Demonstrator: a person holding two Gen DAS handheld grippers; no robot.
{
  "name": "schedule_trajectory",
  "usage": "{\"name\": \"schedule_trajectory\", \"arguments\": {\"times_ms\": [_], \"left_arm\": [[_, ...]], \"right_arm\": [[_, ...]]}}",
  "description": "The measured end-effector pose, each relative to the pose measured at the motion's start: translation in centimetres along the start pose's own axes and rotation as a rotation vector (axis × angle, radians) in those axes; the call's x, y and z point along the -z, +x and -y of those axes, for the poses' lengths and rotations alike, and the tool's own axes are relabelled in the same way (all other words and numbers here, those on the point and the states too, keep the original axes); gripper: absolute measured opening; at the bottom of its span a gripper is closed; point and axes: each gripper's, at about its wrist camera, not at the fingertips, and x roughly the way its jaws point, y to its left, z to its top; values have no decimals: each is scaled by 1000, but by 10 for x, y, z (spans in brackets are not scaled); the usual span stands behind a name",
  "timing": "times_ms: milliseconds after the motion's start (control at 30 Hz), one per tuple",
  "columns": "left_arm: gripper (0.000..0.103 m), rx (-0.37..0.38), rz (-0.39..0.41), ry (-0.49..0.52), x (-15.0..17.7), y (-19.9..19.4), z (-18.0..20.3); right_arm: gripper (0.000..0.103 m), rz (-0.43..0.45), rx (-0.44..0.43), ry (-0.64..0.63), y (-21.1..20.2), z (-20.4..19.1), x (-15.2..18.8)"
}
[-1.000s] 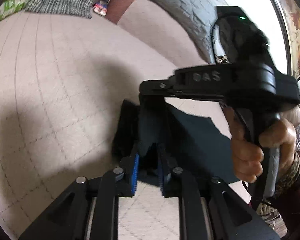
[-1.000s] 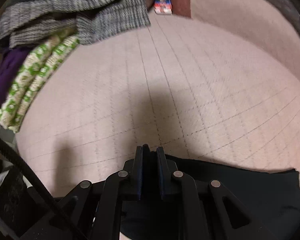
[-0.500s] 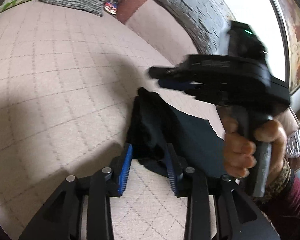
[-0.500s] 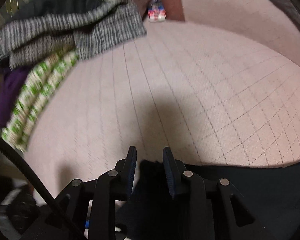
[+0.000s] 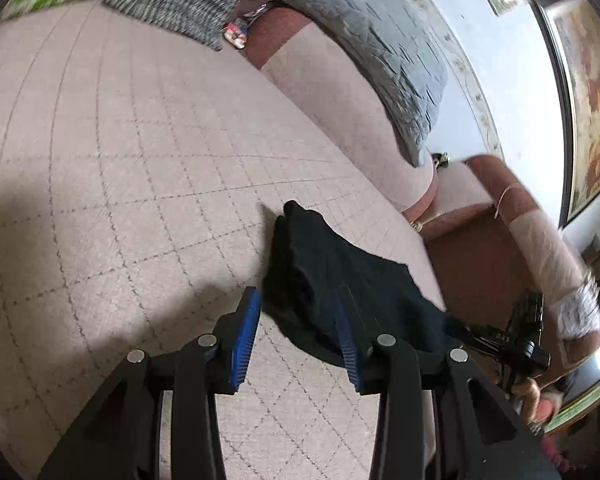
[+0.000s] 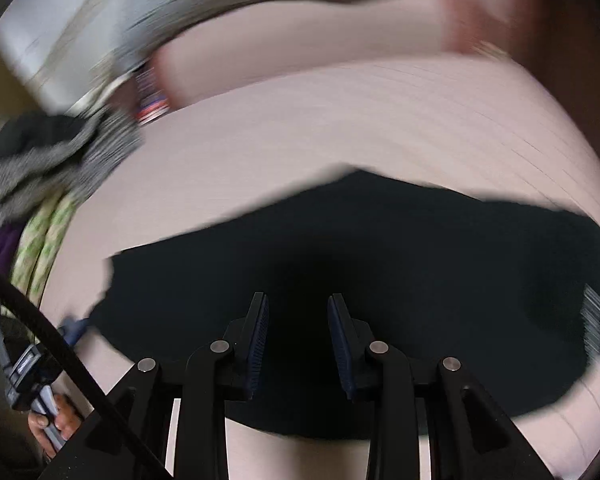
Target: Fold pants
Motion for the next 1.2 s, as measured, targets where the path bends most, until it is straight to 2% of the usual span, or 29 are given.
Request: {"name": "schedule_trajectory", "arguments": {"times_ms": [100, 133, 167, 200, 267, 367, 400, 567, 600, 667, 700, 800, 900, 967, 1033, 1100, 1200], "left_arm": [[38, -1, -22, 31, 2, 3, 14], [38, -5, -28, 38, 3, 4, 18], [38, -7, -35, 49, 5, 4, 23], [38, -12, -45, 66, 7, 4, 30], [39, -31, -68, 112, 13, 3, 45], [44, -51, -93, 180, 23, 0, 67], [44, -50, -104, 193, 25, 1, 75], [45, -17, -143, 221, 30, 8, 104], [45, -14, -153, 228, 31, 11, 110], [45, -15, -169, 247, 33, 15, 121], [45, -18, -176, 259, 33, 17, 127], [46, -13, -186, 287, 35, 21, 137], [46, -13, -208, 292, 35, 31, 140], [46, -7, -221, 289, 33, 40, 144], [47, 3, -232, 298, 32, 50, 153], [52, -1, -240, 323, 31, 64, 163], [52, -12, -262, 344, 32, 93, 176]], "right_arm": [[40, -35, 46, 195, -16, 99, 15], [28, -27, 84, 274, -22, 135, 22], [10, 7, 61, 358, -32, 168, 30], [2, 22, 20, 448, -42, 192, 38], [3, 106, 1, 536, -65, 214, 49], [24, 235, 109, 528, -99, 220, 56], [31, 258, 115, 526, -103, 222, 58], [32, 199, -11, 605, -73, 237, 64], [34, 199, -14, 617, -67, 240, 65], [31, 205, -13, 615, -61, 239, 64], [17, 214, -8, 594, -65, 237, 64], [0, 223, 51, 561, -79, 233, 71], [0, 187, 187, 555, -85, 242, 83], [0, 190, 211, 571, -91, 249, 90], [5, 235, 145, 580, -102, 250, 91], [5, 279, 48, 569, -109, 242, 83], [5, 290, -93, 544, -101, 226, 63]]}}
